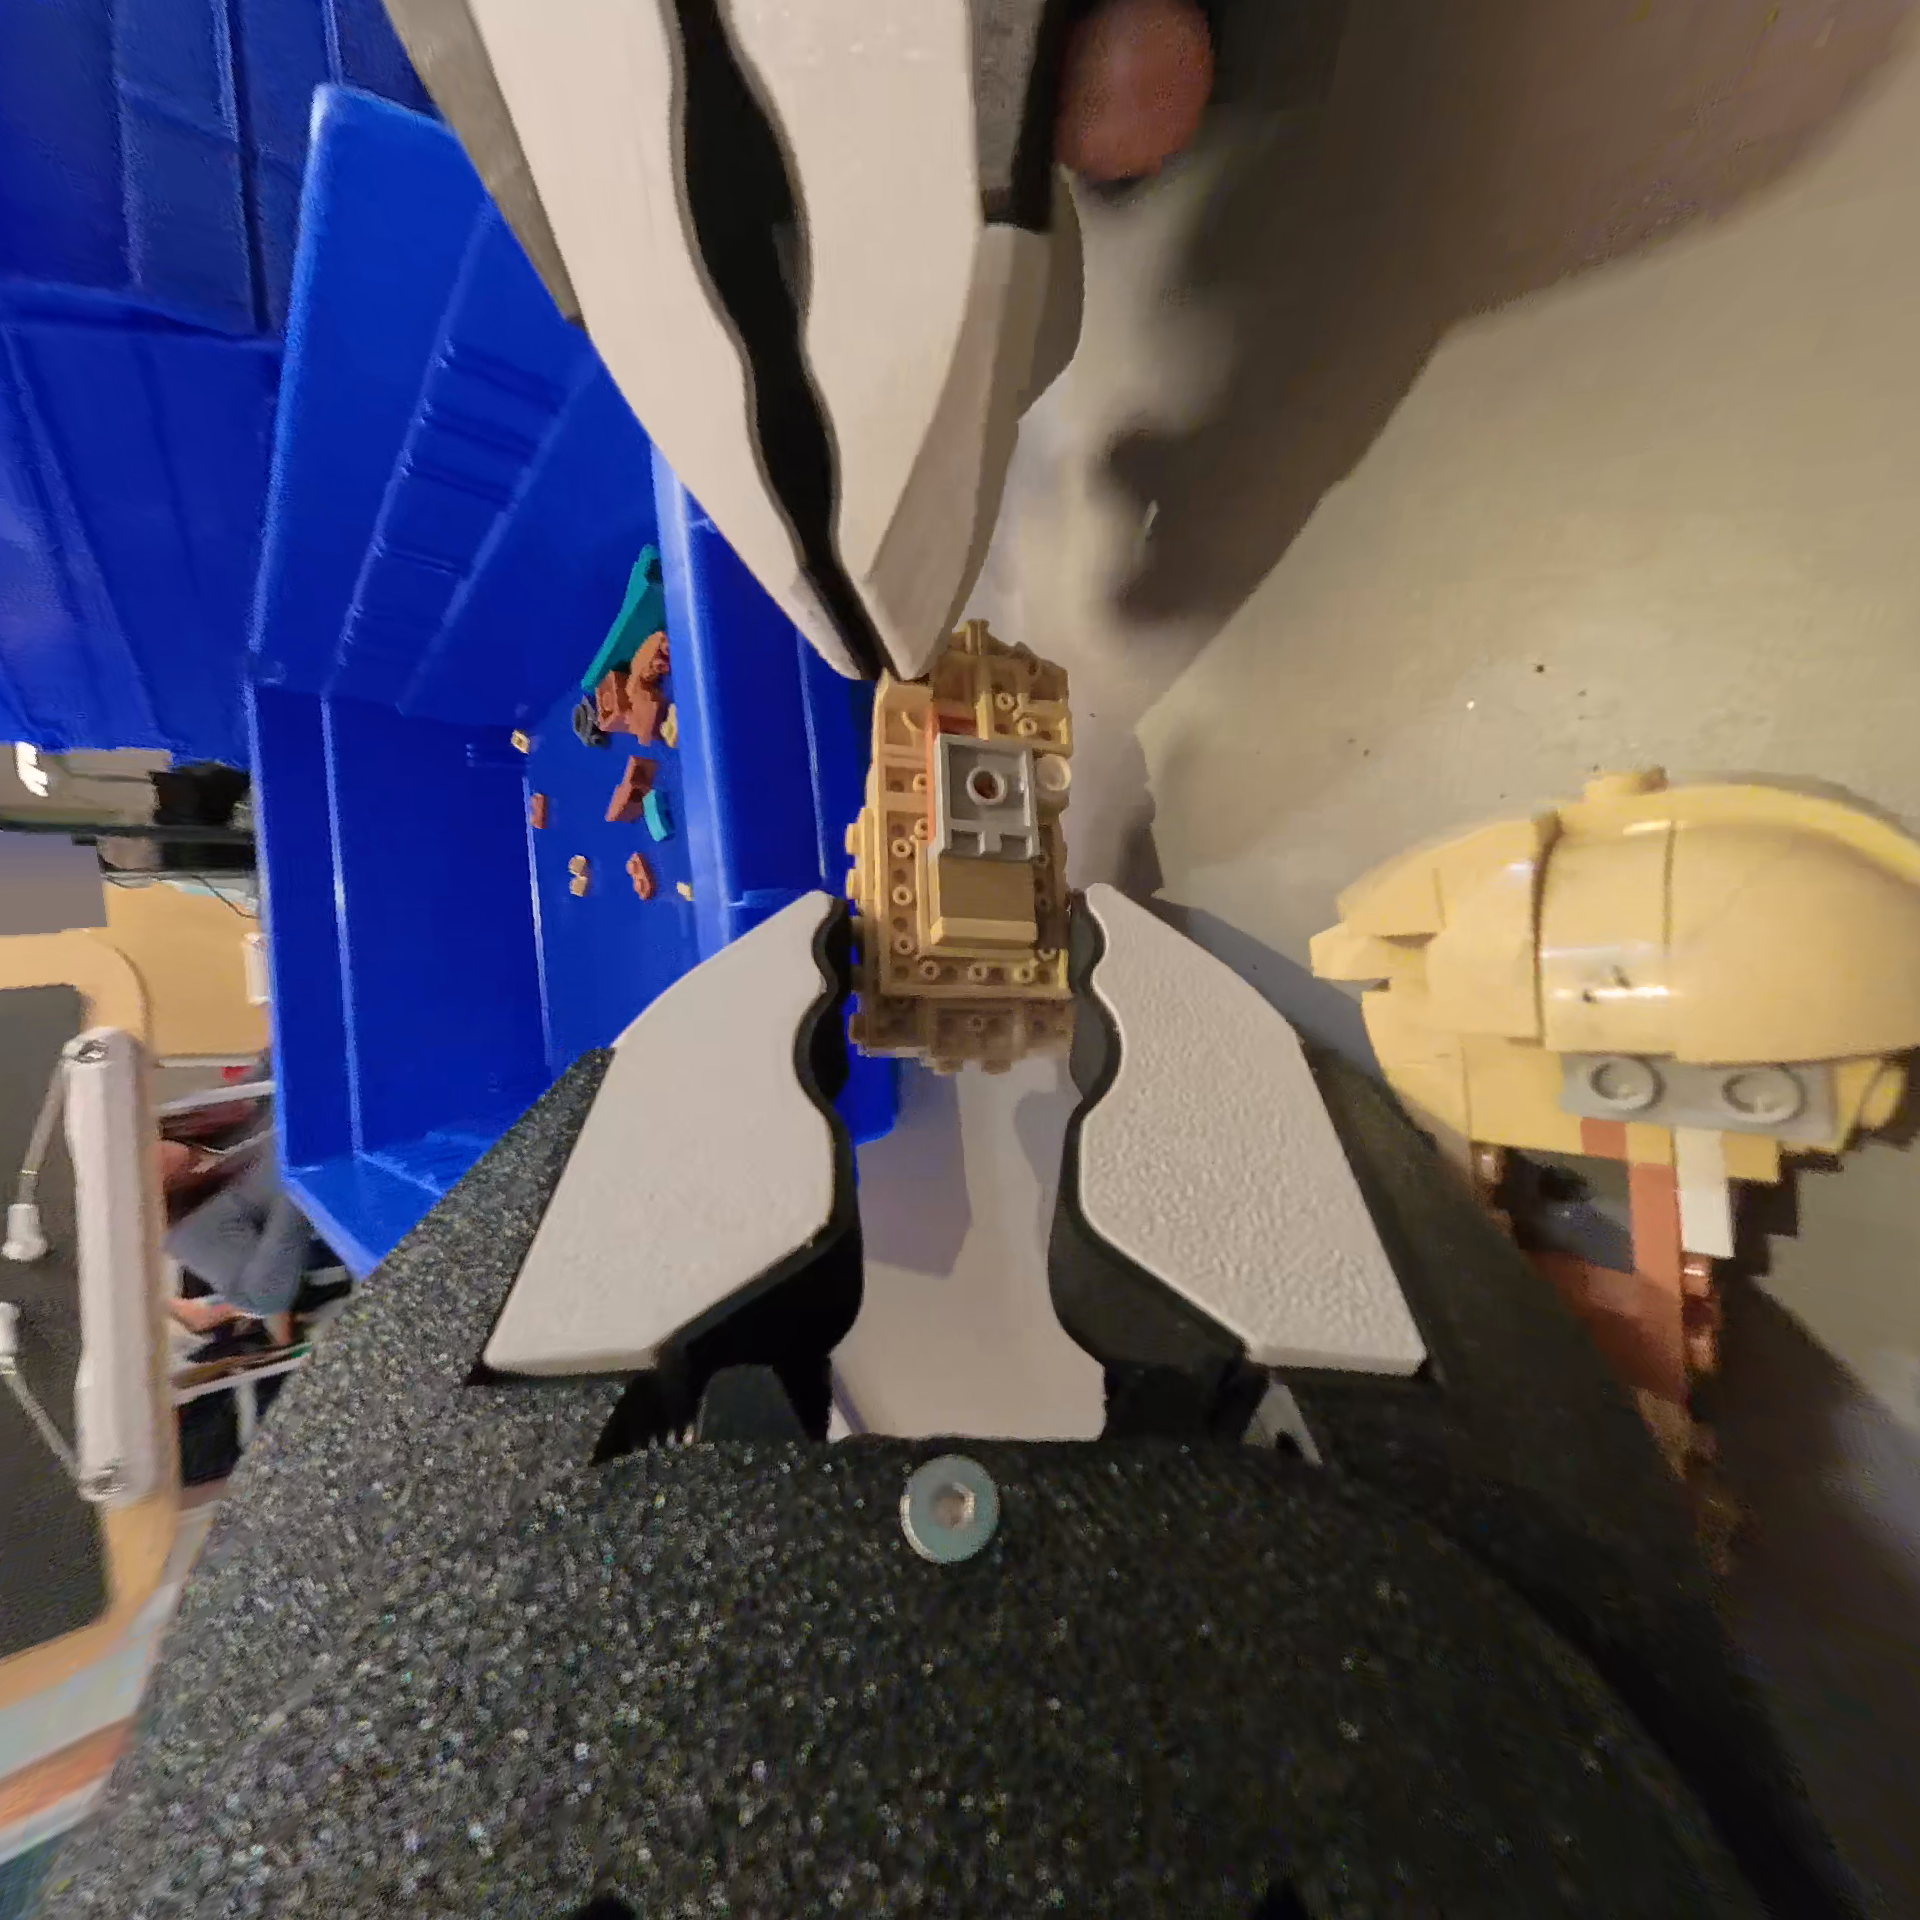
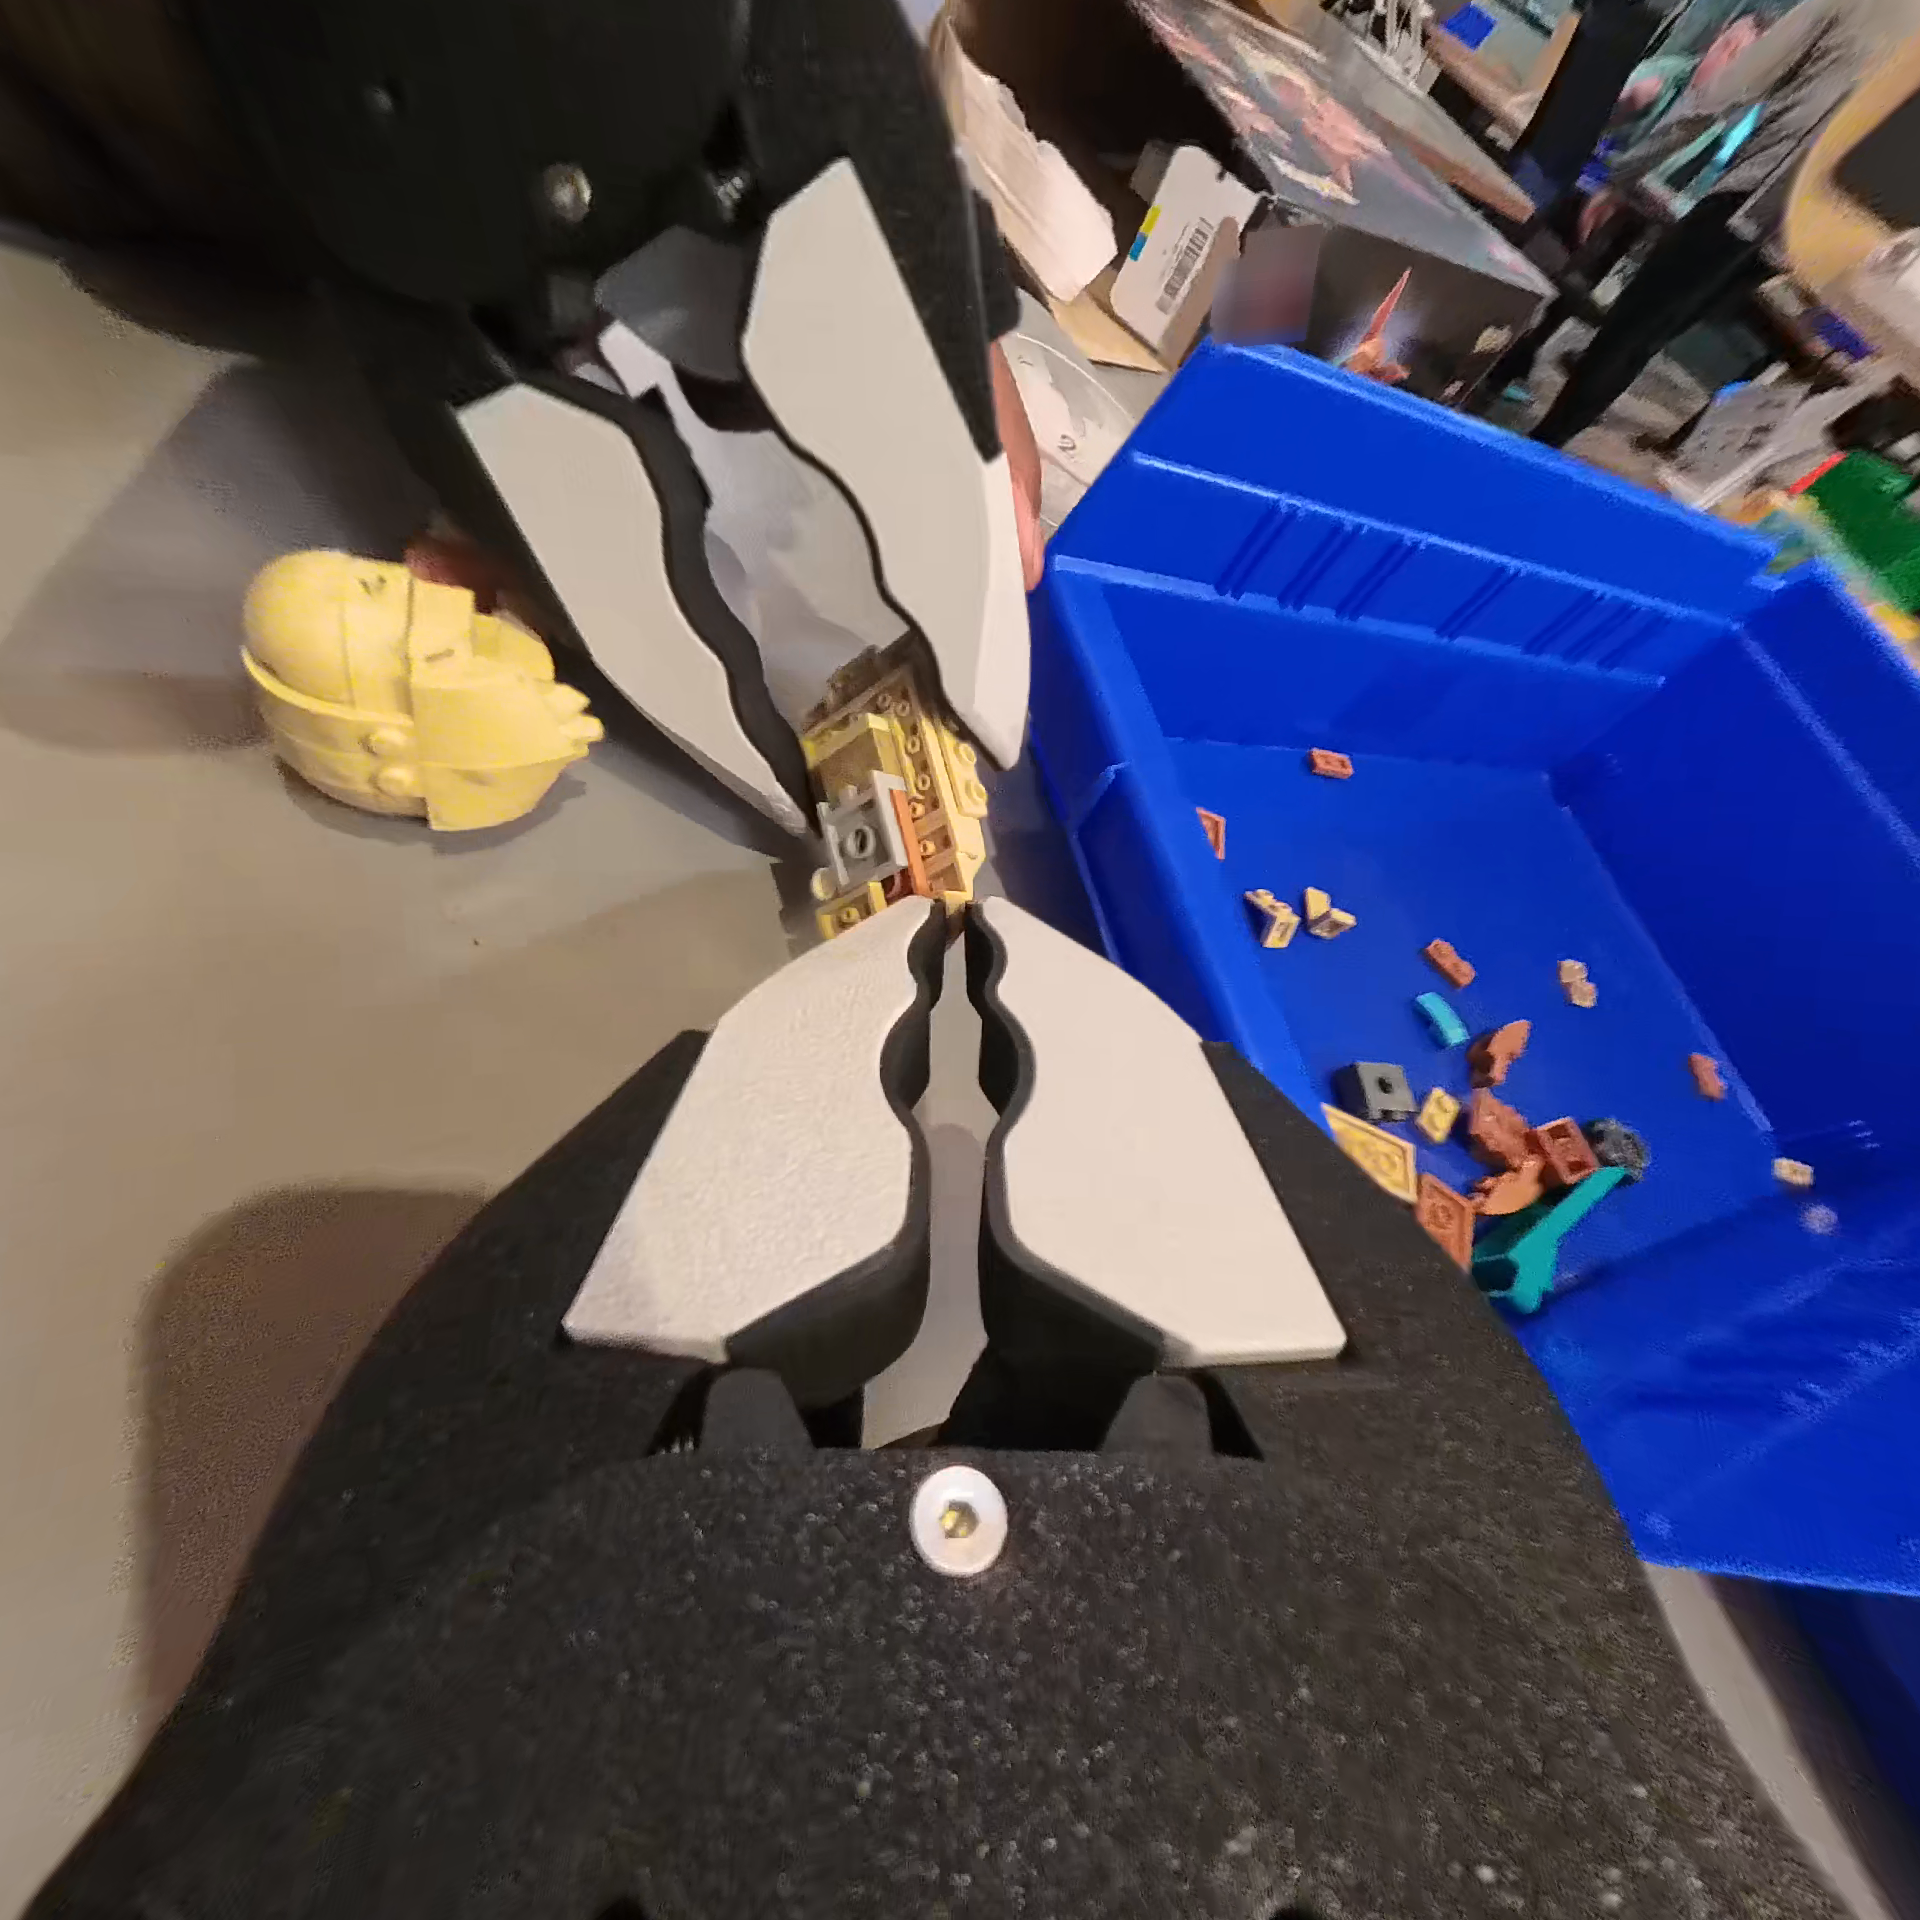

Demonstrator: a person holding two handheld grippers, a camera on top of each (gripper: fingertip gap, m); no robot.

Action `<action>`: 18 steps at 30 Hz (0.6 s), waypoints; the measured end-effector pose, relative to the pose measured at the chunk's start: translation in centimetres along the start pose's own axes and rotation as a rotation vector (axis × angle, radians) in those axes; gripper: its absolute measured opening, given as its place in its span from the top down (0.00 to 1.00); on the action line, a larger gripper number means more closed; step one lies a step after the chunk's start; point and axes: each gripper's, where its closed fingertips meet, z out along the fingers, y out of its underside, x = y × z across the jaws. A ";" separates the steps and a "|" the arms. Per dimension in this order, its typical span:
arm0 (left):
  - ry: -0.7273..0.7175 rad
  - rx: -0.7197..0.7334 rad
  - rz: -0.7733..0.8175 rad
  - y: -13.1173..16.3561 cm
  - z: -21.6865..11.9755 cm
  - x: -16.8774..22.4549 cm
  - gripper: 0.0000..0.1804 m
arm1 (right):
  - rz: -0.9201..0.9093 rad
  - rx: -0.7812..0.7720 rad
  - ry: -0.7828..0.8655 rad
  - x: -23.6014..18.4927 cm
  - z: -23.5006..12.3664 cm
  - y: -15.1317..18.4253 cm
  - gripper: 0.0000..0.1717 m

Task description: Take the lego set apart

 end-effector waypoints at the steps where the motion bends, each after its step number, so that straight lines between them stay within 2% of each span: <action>1: 0.011 0.004 -0.024 0.0 0.0 0.1 0.78 | -0.034 -0.004 0.021 0.1 0.0 0.1 0.98; 9: 0.022 -0.005 -0.189 0.4 -0.1 -0.7 0.78 | -0.271 -0.009 0.149 0.5 -0.1 -0.3 0.92; 14: 0.009 -0.029 -0.193 0.2 0.1 -0.8 0.78 | -0.374 0.024 0.173 -0.5 -0.1 -1.3 0.90; 18: -0.016 -0.052 -0.169 -0.2 0.1 -0.9 0.78 | -0.440 -0.011 0.219 -0.7 0.4 -1.3 0.89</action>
